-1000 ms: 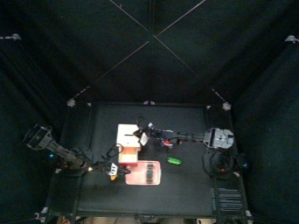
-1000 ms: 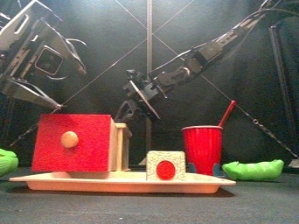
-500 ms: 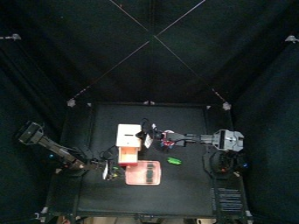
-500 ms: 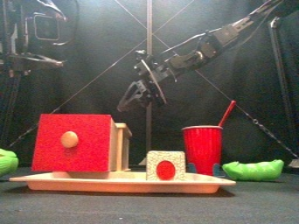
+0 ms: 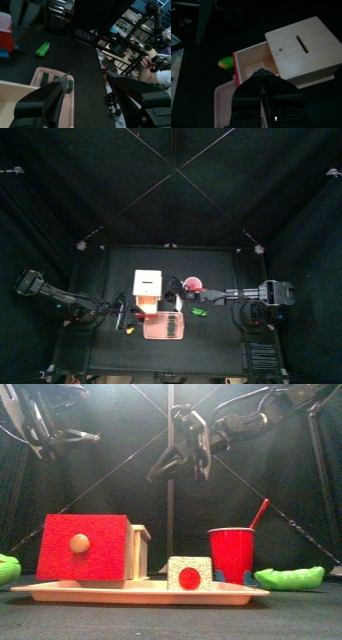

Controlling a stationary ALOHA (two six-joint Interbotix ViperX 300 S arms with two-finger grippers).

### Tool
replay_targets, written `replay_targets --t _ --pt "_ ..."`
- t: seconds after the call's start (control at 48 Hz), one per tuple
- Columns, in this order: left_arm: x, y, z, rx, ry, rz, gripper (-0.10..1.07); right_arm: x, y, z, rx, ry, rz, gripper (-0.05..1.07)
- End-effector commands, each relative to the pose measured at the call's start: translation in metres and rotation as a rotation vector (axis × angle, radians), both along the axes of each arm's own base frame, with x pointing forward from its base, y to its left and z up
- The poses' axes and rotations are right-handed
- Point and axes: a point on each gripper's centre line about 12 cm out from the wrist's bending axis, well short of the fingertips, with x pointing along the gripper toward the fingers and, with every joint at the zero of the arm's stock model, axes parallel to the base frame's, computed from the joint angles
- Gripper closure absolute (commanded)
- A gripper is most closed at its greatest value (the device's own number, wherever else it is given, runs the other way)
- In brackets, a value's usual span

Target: Grab sushi piece off plate

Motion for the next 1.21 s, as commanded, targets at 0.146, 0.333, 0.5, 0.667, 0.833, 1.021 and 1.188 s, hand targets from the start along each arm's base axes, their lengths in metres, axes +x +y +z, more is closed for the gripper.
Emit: replay_targets --t 0.146,0.333,0.5,0.667,0.833,1.021,1.188 --pt "0.004 0.013 0.012 0.210 -0.105 -0.015 0.02 -0.031 0.030 0.004 0.042 -0.044 0.057 0.67" --pt "-0.002 0.033 0.004 0.252 -0.085 0.047 0.02 -0.051 0.050 -0.009 0.080 0.000 0.087 0.67" --pt "-0.012 0.044 0.002 0.279 -0.094 0.082 0.02 -0.058 0.056 -0.015 0.092 0.024 0.096 0.61" --pt "-0.020 0.045 -0.005 0.280 -0.088 0.082 0.02 -0.053 0.057 -0.018 0.093 0.034 0.098 0.44" --pt "-0.022 0.045 -0.009 0.276 -0.082 0.080 0.02 -0.047 0.063 -0.029 0.090 0.074 0.111 0.24" --pt "-0.022 0.044 -0.009 0.273 -0.079 0.076 0.02 -0.040 0.069 -0.046 0.080 0.159 0.121 0.09" --pt "-0.022 0.042 -0.010 0.273 -0.079 0.068 0.02 -0.036 0.069 -0.064 0.053 0.277 0.117 0.08"
